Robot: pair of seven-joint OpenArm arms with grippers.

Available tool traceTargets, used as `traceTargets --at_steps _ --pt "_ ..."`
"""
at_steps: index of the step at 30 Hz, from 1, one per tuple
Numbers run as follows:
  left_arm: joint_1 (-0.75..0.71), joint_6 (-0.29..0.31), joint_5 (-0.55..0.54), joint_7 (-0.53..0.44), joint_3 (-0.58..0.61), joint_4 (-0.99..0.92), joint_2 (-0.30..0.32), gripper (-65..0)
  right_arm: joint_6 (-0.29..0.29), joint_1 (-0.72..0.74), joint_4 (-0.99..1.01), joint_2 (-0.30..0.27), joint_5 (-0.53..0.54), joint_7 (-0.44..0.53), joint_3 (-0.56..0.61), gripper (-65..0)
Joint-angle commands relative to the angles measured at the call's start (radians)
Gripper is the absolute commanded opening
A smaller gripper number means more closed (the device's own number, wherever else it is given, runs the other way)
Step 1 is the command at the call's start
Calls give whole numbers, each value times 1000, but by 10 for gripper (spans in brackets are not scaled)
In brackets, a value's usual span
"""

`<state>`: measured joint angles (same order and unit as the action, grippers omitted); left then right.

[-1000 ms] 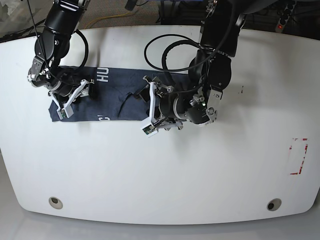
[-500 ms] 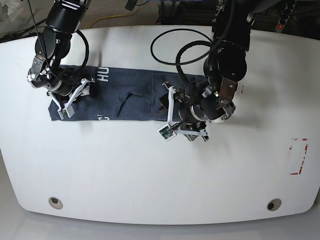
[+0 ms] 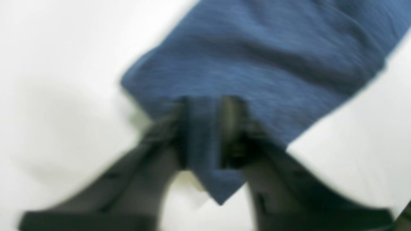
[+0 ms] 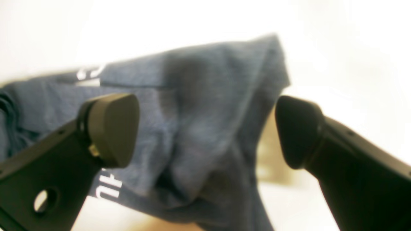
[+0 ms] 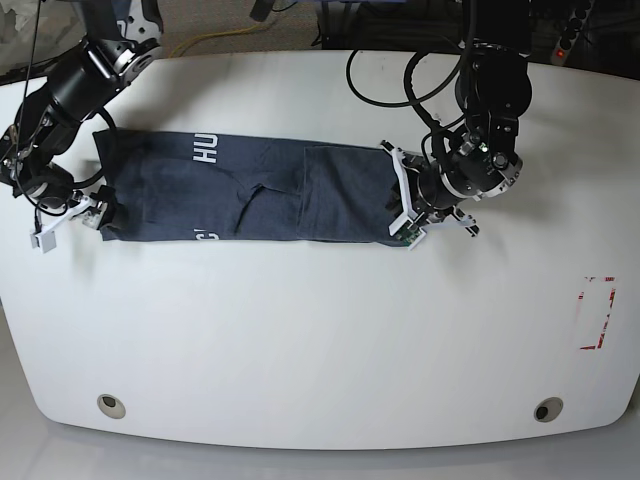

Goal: Fold the T-shirt properly
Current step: 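Grasp the strip ends with both grippers and push them together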

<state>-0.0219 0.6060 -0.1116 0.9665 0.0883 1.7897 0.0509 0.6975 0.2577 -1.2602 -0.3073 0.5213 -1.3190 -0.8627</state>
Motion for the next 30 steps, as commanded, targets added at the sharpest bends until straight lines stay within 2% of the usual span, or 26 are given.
traceTargets --at_steps 1,4,8,12,17,21,23,26,29,30 --pt "18 -2 -9 -22 -22 0 -19 -626 1 51 152 -86 12 37 -54 -38" --pt "21 -2 -9 -24 -38 -41 -27 -629 1 50 195 -103 12 60 -65 -54" --pt "24 -2 -9 -27 -38 -101 -29 -629 1 36 231 -97 12 65 -66 -57" --pt "35 -2 -9 -65 -38 -141 -29 -629 1 -11 199 -45 58 49 -60 -59" --pt "35 -2 -9 -74 -45 -172 -23 -628 1 -73 73 41 136 22 35 -60" --pt "35 -2 -9 -74 -45 -172 -23 -628 1 -102 10 89 148 23 69 -71" --pt "35 -2 -9 -74 -45 -172 -23 -628 1 -102 10 99 148 31 67 -132" --pt "37 -2 -9 -74 -45 -172 -23 -628 1 -105 7 102 153 69 73 -298" --pt "37 -2 -9 -74 -38 -172 -27 -628 1 -103 1 93 153 85 75 -549" --pt "37 -2 -9 -74 -38 -172 -27 -628 1 -103 -9 92 156 85 76 -614"
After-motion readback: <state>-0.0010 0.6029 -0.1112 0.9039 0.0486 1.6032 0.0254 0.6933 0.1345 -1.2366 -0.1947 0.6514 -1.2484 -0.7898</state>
